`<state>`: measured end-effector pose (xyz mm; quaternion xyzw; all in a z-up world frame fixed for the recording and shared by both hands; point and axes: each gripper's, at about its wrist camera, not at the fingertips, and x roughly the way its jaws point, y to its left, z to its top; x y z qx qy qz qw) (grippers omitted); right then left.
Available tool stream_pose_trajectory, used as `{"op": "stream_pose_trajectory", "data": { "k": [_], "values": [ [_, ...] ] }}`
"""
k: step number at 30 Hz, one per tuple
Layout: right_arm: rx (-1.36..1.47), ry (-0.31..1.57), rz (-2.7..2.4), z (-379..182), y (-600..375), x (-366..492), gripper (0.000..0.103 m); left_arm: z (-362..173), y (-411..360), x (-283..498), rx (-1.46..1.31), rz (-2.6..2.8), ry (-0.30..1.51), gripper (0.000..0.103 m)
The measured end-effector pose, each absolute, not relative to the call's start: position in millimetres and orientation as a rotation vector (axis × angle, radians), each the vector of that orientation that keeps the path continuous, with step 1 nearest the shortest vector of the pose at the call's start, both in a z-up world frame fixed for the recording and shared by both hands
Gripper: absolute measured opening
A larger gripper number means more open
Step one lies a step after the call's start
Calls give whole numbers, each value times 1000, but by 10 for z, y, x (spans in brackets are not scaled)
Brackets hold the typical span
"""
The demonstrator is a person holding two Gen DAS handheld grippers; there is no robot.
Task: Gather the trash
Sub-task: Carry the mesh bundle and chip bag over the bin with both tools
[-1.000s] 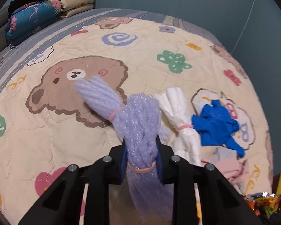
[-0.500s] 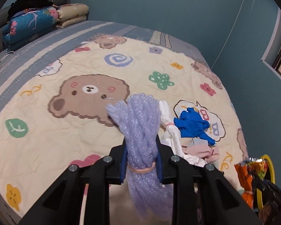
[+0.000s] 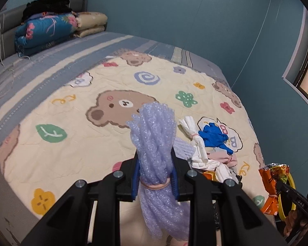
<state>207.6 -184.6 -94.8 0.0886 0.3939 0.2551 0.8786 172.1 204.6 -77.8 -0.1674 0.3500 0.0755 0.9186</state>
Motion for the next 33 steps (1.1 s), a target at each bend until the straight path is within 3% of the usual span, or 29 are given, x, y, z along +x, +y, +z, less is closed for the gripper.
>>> {"op": "stream_pose_trajectory", "data": {
  "k": [16, 33],
  "values": [
    [242, 681, 519, -158, -2372, 1672, 18, -62, 1274, 1567, -257, -21, 630, 23],
    [292, 539, 304, 416, -3520, 1411, 18, 264, -412, 1997, -126, -361, 653, 23]
  ]
}}
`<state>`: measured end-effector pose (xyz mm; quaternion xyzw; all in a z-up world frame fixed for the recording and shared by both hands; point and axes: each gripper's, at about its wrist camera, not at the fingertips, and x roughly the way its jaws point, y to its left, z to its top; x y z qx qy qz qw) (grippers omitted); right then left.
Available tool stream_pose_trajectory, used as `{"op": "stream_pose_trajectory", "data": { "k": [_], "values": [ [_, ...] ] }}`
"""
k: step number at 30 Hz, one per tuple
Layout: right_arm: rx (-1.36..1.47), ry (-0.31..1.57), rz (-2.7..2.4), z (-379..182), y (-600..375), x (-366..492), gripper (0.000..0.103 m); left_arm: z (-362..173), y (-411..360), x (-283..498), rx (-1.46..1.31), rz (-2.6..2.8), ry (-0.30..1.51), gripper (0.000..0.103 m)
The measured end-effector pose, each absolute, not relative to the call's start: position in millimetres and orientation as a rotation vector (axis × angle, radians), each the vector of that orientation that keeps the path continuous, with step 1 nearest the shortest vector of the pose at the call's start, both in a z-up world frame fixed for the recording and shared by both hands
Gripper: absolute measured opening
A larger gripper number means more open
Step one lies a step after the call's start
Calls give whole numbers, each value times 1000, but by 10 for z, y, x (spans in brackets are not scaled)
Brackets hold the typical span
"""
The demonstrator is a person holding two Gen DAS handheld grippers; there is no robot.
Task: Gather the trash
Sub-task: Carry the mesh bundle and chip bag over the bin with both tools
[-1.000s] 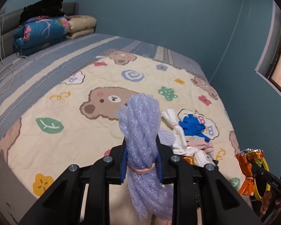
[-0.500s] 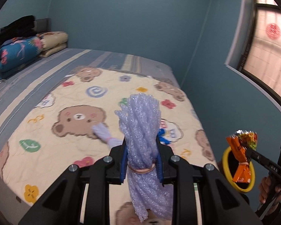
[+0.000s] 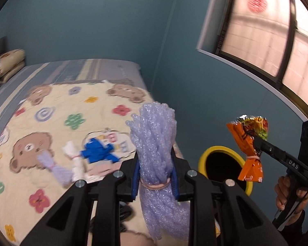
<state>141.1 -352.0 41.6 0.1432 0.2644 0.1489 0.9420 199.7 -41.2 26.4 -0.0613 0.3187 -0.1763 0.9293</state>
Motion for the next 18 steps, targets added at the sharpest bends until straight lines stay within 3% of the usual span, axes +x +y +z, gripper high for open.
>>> {"op": "stream_pose_trajectory", "data": {
  "k": [18],
  "values": [
    [341, 476, 68, 425, -4630, 1415, 18, 83, -1994, 2468, -49, -590, 736, 23]
  ]
}}
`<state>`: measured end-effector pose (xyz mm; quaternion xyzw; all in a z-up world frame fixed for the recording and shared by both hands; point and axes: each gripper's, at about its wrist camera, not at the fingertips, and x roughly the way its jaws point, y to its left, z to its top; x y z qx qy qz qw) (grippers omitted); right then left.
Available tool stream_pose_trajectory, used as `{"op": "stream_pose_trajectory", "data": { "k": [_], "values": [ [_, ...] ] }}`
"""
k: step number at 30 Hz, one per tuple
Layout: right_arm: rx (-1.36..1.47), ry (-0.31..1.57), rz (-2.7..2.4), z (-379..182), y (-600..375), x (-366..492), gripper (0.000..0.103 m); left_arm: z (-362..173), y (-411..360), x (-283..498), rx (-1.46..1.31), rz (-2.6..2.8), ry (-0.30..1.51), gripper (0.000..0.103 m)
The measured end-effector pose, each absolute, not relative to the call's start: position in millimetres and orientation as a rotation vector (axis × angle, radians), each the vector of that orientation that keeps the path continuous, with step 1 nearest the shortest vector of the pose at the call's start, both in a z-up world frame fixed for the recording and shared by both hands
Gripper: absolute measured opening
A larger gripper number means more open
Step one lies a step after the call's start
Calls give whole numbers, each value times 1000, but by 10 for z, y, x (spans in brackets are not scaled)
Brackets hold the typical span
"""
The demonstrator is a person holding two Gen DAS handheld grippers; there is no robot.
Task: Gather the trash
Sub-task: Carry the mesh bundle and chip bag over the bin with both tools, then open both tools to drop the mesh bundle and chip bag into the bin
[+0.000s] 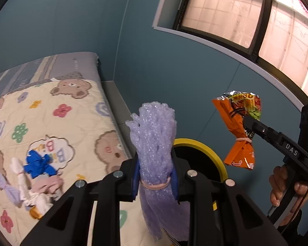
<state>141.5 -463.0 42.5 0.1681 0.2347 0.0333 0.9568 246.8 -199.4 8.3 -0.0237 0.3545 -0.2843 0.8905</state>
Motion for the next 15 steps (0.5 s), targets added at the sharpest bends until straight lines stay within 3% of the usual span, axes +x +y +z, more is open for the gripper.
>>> {"op": "stream_pose_trajectory", "data": {
  "k": [15],
  "values": [
    [405, 546, -46, -119, -5129, 1815, 18, -602, -2747, 2873, -91, -670, 866, 23]
  ]
}}
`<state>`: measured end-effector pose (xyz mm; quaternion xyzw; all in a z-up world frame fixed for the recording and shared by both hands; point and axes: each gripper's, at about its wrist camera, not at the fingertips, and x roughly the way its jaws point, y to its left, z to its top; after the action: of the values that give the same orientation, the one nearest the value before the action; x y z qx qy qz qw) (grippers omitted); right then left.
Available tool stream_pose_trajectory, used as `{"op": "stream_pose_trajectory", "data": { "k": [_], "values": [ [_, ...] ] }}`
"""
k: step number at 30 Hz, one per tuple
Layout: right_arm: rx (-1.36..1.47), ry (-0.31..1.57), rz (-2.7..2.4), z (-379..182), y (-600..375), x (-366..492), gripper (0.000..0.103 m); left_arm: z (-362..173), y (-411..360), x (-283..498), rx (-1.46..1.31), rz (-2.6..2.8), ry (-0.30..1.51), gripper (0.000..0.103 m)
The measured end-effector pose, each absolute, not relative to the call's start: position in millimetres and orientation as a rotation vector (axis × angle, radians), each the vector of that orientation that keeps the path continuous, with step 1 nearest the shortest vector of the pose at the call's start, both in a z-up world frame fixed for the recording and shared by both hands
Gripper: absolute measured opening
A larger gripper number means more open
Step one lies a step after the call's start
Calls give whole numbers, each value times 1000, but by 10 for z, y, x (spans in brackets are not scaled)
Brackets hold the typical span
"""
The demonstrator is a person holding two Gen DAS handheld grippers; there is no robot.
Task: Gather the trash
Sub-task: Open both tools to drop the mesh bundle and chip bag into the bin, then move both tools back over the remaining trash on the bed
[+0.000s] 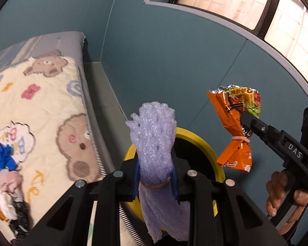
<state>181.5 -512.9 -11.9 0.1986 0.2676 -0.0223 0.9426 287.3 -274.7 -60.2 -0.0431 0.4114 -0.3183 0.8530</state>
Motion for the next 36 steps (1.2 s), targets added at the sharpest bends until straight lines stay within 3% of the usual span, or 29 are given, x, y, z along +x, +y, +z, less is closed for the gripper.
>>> {"op": "stream_pose_trajectory", "data": {
  "k": [9, 14, 17, 20, 28, 36],
  "values": [
    [421, 570, -87, -323, -5228, 1867, 20, -787, -2997, 2956, -88, -721, 879, 23],
    [434, 578, -109, -361, -5278, 1850, 27, -831, -3048, 2961, -90, -722, 881, 43],
    [445, 579, -125, -385, -5325, 1838, 37, -840, -3020, 2958, -100, -719, 882, 54],
    [457, 587, -142, -415, -5346, 1817, 38, -843, -2969, 2937, -110, -720, 888, 60],
    [472, 587, -131, -409, -5268, 1689, 46, -726, -2673, 2828, -104, -653, 836, 90],
    [476, 575, -99, -298, -5109, 1586, 48, -512, -2297, 2749, -149, -595, 780, 95]
  ]
}}
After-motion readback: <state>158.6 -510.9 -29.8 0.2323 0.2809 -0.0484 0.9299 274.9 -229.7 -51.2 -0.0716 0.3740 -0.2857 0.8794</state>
